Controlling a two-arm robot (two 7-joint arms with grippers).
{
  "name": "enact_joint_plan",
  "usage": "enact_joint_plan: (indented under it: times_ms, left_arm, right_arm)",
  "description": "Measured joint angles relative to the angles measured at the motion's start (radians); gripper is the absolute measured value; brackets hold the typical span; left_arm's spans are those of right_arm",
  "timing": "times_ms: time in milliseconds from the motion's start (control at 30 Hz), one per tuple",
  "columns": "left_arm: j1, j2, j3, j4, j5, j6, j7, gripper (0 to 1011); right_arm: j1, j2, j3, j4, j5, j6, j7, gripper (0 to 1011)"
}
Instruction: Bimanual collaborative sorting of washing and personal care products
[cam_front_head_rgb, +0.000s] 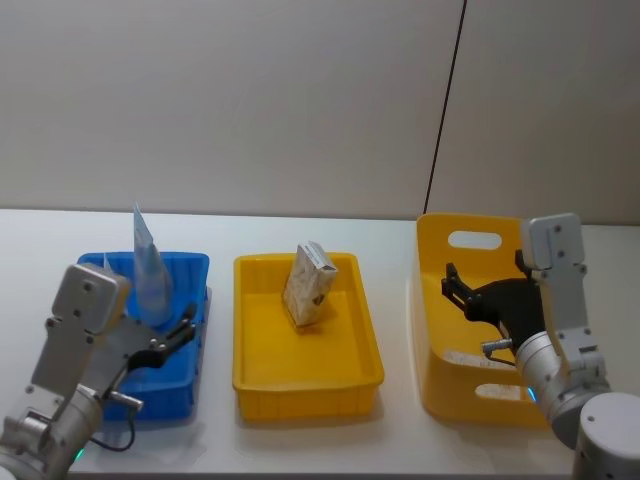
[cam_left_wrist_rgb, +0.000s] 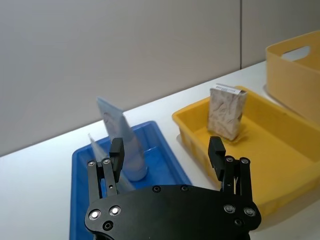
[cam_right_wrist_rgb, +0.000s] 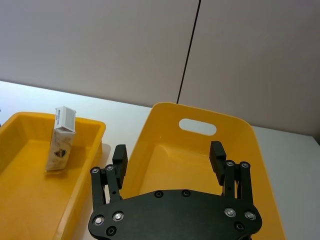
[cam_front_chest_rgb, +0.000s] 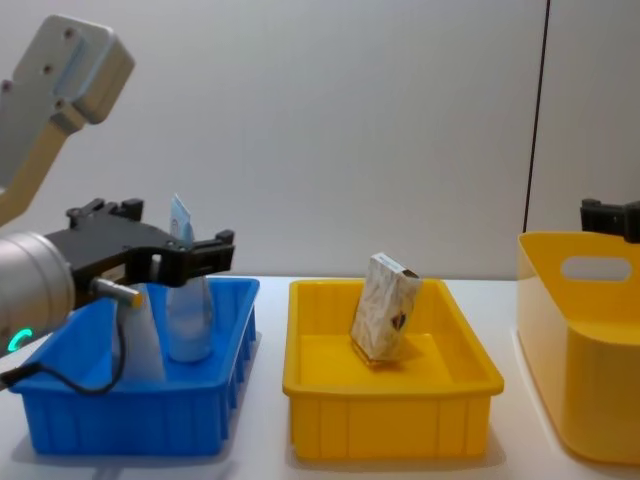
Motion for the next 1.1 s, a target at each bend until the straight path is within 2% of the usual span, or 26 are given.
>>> enact_joint_plan:
  times_ms: [333, 567, 867, 1100]
  left_arm:
    - [0.026, -0.007, -0.045, -0.012, -0.021, 0.078, 0.031, 1001]
    - [0.029, -0.018, -0.064, 0.006, -0.034, 0.108, 0.038, 1001]
    - [0.004, -0.041, -0.076, 0.063, -0.044, 0.134, 0.036, 1001]
    - [-0.037, -0.066, -0.076, 0.126, -0.043, 0.142, 0.028, 1001]
  right_arm:
    - [-0.002, 0.0, -0.001, -0.003, 0.0, -0.006, 0.003, 1004]
    - [-0.003, 0.0, -0.001, -0.004, 0.0, -0.008, 0.004, 1004]
    - [-0.003, 0.0, -0.001, -0.005, 0.0, -0.01, 0.004, 1004]
    - [-0.003, 0.0, -0.001, -0.006, 0.0, -0.01, 0.005, 1004]
